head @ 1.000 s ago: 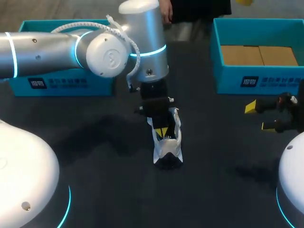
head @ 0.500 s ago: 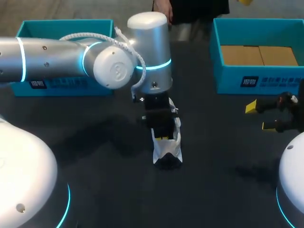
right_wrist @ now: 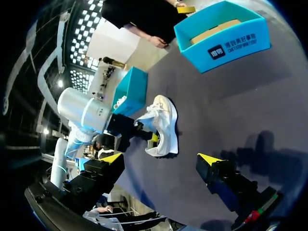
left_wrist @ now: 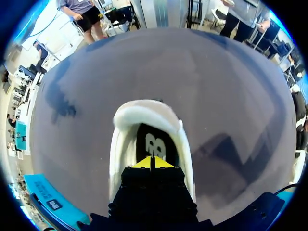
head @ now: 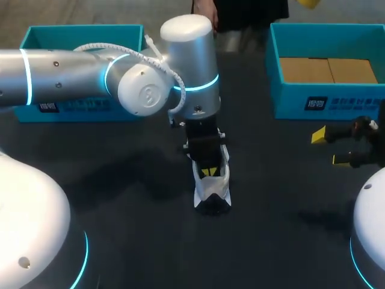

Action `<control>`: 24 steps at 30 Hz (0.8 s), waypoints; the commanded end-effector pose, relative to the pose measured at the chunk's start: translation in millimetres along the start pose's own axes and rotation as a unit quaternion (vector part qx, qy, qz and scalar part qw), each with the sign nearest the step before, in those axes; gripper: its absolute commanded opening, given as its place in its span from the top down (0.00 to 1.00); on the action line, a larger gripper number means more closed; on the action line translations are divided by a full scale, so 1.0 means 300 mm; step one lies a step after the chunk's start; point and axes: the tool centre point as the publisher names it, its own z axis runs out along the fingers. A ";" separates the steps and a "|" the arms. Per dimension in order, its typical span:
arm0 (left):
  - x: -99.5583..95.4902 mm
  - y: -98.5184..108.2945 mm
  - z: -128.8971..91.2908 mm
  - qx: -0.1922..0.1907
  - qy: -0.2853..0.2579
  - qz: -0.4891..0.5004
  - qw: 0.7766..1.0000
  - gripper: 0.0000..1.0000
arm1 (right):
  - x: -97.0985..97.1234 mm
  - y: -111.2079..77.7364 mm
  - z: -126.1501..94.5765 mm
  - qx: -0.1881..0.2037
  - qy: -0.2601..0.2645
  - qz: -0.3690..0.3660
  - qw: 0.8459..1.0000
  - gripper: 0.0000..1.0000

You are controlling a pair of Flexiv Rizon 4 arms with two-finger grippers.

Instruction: Take the shoe out of the shoebox, open the shoe tongue, remove and reinsert the insole, then place the shoe into the shoebox

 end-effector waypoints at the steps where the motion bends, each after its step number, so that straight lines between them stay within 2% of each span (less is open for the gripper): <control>1: 0.017 -0.032 0.010 -0.036 0.000 0.003 0.999 1.00 | 0.009 -0.051 -0.046 -0.025 -0.003 0.001 1.000 0.00; 5: 0.013 -0.033 0.040 -0.041 0.005 0.001 0.999 1.00 | 0.009 -0.051 -0.046 -0.025 -0.003 0.001 1.000 0.00; 15: 0.011 -0.045 0.121 -0.027 0.018 0.004 0.999 1.00 | 0.009 -0.051 -0.046 -0.025 -0.003 0.001 1.000 0.00; 24: 0.009 -0.027 0.160 -0.050 0.017 0.002 0.999 1.00 | 0.009 -0.051 -0.046 -0.025 -0.003 0.001 1.000 0.00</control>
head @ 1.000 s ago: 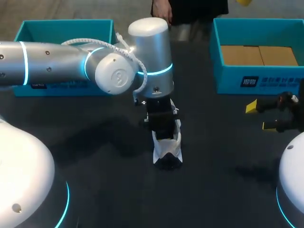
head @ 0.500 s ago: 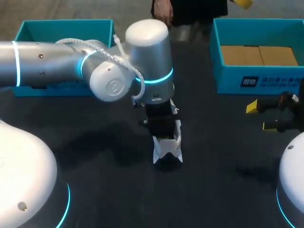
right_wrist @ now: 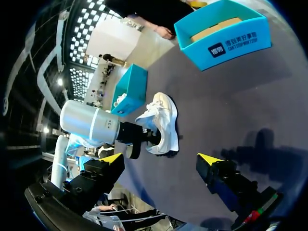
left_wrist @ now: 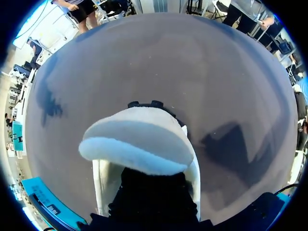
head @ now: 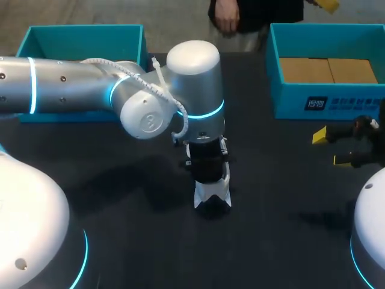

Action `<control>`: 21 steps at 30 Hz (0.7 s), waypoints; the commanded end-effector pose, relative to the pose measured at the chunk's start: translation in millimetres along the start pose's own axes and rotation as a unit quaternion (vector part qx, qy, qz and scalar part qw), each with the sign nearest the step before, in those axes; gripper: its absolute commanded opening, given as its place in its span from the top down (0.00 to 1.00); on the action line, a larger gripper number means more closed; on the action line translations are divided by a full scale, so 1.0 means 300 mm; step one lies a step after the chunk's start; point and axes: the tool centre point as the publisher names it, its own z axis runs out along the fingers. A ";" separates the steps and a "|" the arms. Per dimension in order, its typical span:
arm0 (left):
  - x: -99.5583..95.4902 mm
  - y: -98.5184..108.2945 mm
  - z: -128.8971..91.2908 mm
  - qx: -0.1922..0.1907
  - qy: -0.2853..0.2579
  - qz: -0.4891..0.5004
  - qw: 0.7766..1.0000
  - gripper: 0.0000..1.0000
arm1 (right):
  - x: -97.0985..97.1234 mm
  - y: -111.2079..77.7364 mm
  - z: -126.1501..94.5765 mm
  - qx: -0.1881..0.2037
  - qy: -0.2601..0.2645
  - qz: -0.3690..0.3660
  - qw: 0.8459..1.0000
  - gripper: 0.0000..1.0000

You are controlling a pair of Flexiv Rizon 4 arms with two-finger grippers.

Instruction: Take the shoe out of the shoebox, open the shoe tongue, remove and reinsert the insole, then place the shoe into the shoebox

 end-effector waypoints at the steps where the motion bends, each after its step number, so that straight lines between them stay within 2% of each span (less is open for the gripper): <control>1: -0.005 0.003 0.032 -0.013 0.004 0.003 1.000 1.00 | 0.008 -0.046 -0.037 -0.039 -0.003 0.001 0.999 0.00; 3: -0.004 0.003 0.029 -0.017 0.004 0.005 1.000 1.00 | 0.008 -0.046 -0.037 -0.039 -0.003 0.001 0.999 0.00; 8: 0.008 0.013 -0.065 -0.046 0.002 0.005 0.999 1.00 | 0.008 -0.046 -0.037 -0.039 -0.003 0.001 0.999 0.00; 10: 0.013 0.024 -0.104 -0.072 0.006 0.009 0.997 1.00 | 0.008 -0.046 -0.037 -0.039 -0.003 0.001 0.999 0.00; 12: 0.014 0.027 -0.116 -0.079 0.009 0.011 0.997 1.00 | 0.008 -0.046 -0.037 -0.039 -0.003 0.001 0.999 0.00; 13: 0.014 0.038 -0.148 -0.101 0.010 0.014 0.995 1.00 | 0.008 -0.046 -0.037 -0.039 -0.003 0.001 0.999 0.00; 15: 0.012 0.051 -0.175 -0.122 0.009 0.015 0.992 1.00 | 0.008 -0.046 -0.037 -0.039 -0.003 0.001 0.999 0.00; 18: 0.007 0.070 -0.196 -0.139 0.004 0.013 0.990 1.00 | 0.008 -0.046 -0.037 -0.039 -0.003 0.001 0.999 0.00; 21: -0.005 0.089 -0.218 -0.185 0.011 0.019 0.982 1.00 | 0.008 -0.046 -0.037 -0.039 -0.003 0.001 0.999 0.00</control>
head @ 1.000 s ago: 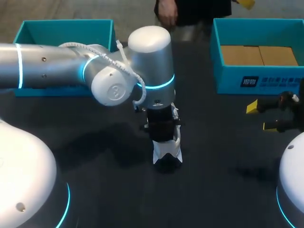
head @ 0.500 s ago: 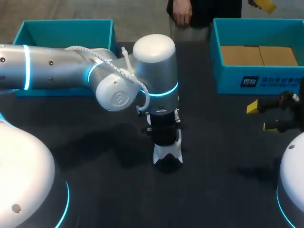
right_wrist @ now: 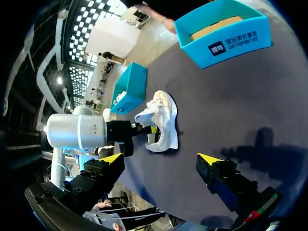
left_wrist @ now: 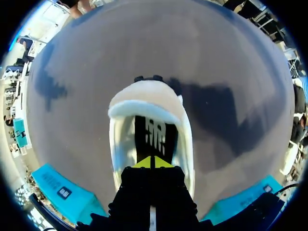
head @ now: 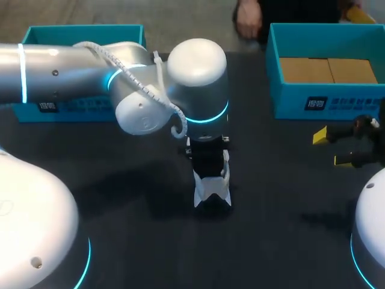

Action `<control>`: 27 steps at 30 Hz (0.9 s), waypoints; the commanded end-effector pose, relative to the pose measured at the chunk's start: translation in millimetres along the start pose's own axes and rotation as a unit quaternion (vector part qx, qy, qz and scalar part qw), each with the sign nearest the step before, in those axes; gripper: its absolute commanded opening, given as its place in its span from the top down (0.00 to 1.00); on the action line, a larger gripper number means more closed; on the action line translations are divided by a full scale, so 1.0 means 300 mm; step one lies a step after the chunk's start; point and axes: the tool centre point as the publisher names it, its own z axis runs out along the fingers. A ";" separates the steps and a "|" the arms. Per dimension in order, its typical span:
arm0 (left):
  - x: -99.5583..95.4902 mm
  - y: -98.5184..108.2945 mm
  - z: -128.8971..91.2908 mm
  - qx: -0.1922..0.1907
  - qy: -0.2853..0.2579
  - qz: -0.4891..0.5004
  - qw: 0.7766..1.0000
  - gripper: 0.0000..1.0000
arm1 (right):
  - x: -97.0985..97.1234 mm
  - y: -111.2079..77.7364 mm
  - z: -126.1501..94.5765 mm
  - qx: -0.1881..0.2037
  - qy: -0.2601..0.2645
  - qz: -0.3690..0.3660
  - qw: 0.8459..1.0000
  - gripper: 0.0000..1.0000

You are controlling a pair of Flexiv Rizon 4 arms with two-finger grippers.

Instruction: Take the shoe out of the shoebox, open the shoe tongue, remove and reinsert the insole, then place the shoe into the shoebox

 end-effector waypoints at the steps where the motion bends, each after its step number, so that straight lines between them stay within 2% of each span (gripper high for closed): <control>1: 0.005 0.005 -0.052 -0.061 0.009 0.005 0.998 1.00 | 0.005 -0.042 -0.031 -0.049 -0.002 0.000 0.999 0.00; 2: 0.003 0.009 -0.054 -0.071 0.011 0.005 0.997 0.97 | 0.005 -0.042 -0.031 -0.049 -0.002 0.000 0.999 0.00; 4: -0.001 0.020 -0.056 -0.074 0.012 0.003 0.997 0.80 | 0.005 -0.042 -0.031 -0.049 -0.002 0.000 0.999 0.00; 6: -0.002 0.030 -0.053 -0.079 0.011 -0.002 0.997 0.79 | 0.005 -0.042 -0.031 -0.049 -0.002 0.000 0.999 0.00; 11: -0.005 0.045 -0.050 -0.086 0.013 -0.019 0.996 0.54 | 0.005 -0.042 -0.031 -0.049 -0.002 0.000 0.999 0.00; 13: -0.004 0.046 -0.050 -0.082 0.012 -0.021 0.996 0.51 | 0.005 -0.042 -0.031 -0.049 -0.002 0.000 0.999 0.00; 14: -0.004 0.051 -0.045 -0.084 0.016 -0.024 0.996 0.44 | 0.005 -0.042 -0.031 -0.049 -0.002 0.000 0.999 0.00; 16: -0.003 0.051 -0.035 -0.083 0.020 -0.023 0.996 0.46 | 0.005 -0.042 -0.031 -0.049 -0.002 0.000 0.999 0.00; 20: -0.002 0.052 -0.023 -0.081 0.025 -0.026 0.996 0.38 | 0.005 -0.042 -0.031 -0.049 -0.002 0.000 0.999 0.00; 22: -0.002 0.057 -0.026 -0.080 0.024 -0.032 0.996 0.00 | 0.005 -0.042 -0.031 -0.049 -0.002 0.000 0.999 0.00; 27: -0.003 0.062 -0.036 -0.078 0.022 -0.033 0.996 0.00 | 0.005 -0.042 -0.031 -0.049 -0.002 0.000 0.999 0.00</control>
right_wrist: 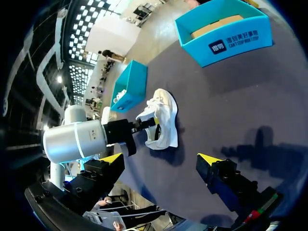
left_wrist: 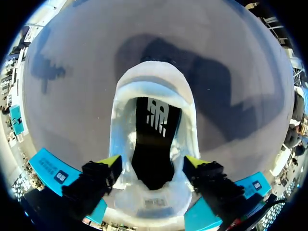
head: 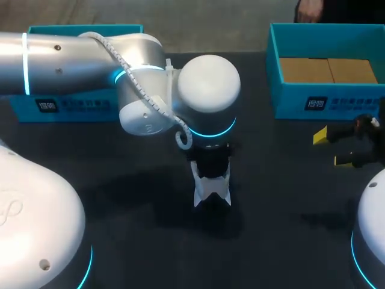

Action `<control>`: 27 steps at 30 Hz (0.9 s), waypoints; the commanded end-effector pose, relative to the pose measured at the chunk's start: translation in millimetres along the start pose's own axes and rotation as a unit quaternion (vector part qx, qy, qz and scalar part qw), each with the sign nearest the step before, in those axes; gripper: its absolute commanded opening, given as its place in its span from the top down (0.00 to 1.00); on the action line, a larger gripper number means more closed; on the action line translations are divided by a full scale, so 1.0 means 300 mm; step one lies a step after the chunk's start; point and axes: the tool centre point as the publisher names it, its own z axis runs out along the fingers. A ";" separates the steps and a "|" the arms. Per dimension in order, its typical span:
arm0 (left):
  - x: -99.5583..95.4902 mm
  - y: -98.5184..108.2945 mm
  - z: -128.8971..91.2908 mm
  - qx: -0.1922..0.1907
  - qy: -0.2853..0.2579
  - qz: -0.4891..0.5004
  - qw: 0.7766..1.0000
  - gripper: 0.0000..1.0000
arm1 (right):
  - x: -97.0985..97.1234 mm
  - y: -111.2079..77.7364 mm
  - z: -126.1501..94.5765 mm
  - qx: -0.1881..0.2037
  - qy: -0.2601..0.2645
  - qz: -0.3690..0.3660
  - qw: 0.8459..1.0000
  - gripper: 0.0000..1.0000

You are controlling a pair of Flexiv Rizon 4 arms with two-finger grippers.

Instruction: Take the shoe out of the shoebox, open the shoe tongue, remove and reinsert the insole, then place the shoe into the shoebox

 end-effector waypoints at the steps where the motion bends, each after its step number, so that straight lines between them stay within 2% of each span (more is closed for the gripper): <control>1: -0.001 0.008 -0.005 0.002 0.001 0.001 1.000 0.00 | 0.005 -0.040 -0.027 -0.059 -0.002 0.001 0.998 0.00; 15: -0.010 0.064 -0.036 -0.002 0.000 -0.002 1.000 0.00 | 0.005 -0.040 -0.027 -0.059 -0.002 0.001 0.998 0.00; 27: -0.019 0.147 -0.100 -0.027 -0.005 -0.005 1.000 0.00 | 0.005 -0.040 -0.027 -0.059 -0.002 0.001 0.998 0.00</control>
